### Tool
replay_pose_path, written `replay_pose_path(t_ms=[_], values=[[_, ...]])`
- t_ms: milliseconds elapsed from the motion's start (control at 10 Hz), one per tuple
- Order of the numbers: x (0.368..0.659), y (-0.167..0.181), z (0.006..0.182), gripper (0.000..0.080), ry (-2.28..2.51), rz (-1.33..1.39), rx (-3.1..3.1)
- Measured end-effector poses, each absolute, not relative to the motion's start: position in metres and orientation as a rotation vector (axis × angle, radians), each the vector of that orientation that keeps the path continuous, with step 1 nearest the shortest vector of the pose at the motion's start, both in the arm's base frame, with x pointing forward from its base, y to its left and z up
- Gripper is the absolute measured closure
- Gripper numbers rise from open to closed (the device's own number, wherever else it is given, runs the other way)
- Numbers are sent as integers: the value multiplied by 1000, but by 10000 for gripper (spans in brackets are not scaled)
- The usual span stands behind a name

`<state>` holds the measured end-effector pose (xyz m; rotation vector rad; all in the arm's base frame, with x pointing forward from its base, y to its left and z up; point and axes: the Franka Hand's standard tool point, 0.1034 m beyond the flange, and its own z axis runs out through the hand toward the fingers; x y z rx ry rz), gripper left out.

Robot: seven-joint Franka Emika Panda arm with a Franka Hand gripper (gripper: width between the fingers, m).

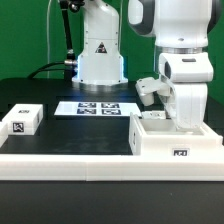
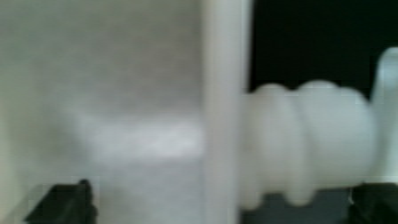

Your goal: Assemble cabinet

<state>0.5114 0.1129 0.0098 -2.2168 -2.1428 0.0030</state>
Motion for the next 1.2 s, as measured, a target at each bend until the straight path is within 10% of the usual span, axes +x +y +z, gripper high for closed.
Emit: replay_pose_path(t_ms=[1200], values=[[454,126,57,2,-1998,-1,-2382]])
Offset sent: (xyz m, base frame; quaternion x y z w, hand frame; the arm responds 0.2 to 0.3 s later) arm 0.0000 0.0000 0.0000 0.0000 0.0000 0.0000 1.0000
